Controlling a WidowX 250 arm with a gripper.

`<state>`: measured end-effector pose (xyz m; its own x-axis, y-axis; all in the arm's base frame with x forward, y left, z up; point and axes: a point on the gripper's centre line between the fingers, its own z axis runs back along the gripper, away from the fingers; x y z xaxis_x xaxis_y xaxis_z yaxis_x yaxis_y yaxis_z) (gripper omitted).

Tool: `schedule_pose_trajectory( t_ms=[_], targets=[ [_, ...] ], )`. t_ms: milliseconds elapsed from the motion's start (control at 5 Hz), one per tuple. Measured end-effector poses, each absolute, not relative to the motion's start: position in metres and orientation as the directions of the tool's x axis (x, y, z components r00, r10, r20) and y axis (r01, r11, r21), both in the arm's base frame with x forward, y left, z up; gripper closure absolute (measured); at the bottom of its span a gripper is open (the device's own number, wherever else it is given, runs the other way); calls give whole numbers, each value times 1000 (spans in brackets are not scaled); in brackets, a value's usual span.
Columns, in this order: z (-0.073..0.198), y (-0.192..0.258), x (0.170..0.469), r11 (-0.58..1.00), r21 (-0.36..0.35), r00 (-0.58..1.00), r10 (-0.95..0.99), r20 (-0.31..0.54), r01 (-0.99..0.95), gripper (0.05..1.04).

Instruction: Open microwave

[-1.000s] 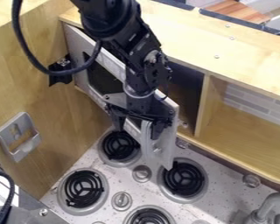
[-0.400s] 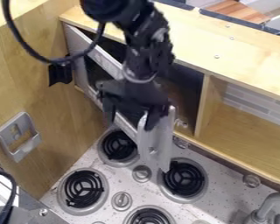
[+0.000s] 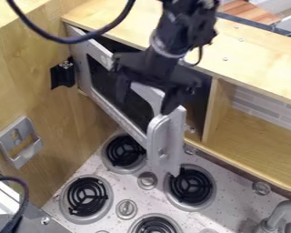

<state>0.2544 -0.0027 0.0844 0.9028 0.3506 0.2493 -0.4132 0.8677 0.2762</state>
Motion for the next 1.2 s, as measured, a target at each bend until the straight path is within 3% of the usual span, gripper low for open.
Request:
schedule_pose_trajectory(
  t_ms=[200, 600, 1000, 1200],
  targets=[
    [84, -17, 282, 916, 218, 916, 265, 302, -337, 83],
    [40, -44, 330, 986, 117, 952, 77, 296, -116, 83],
    [30, -48, 353, 992, 104, 955, 38, 295, -71, 83],
    [16, -51, 352, 993, 93, 966, 41, 254, -67, 83]
  ],
)
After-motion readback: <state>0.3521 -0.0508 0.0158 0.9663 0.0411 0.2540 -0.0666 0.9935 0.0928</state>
